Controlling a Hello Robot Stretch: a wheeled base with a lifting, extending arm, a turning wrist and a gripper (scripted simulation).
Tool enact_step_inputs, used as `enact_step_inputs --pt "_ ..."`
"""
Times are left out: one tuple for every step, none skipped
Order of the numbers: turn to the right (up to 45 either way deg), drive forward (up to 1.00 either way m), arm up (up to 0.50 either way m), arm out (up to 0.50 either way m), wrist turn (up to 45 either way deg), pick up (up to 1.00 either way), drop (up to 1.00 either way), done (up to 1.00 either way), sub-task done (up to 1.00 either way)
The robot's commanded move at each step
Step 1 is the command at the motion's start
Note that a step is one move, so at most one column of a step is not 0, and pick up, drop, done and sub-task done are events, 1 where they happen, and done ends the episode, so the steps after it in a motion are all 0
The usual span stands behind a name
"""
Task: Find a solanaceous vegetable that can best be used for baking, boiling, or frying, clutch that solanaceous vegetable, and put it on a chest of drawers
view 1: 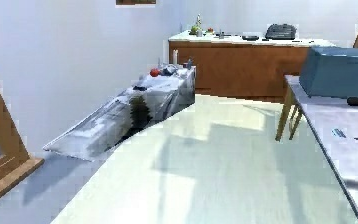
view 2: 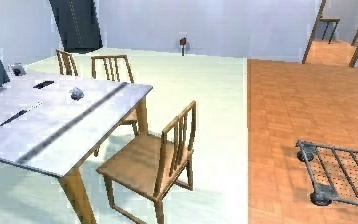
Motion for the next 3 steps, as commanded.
enact_step_inputs --pt "9.0 0.0 0.0 0.0 0.0 0.0 0.0 0.0 0.0" --pt "0.0 0.4 0.0 0.0 0.0 0.0 0.0 0.0 0.0" --pt "6.0 0.0 0.0 0.0 0.0 0.0 0.0 0.0 0.0"
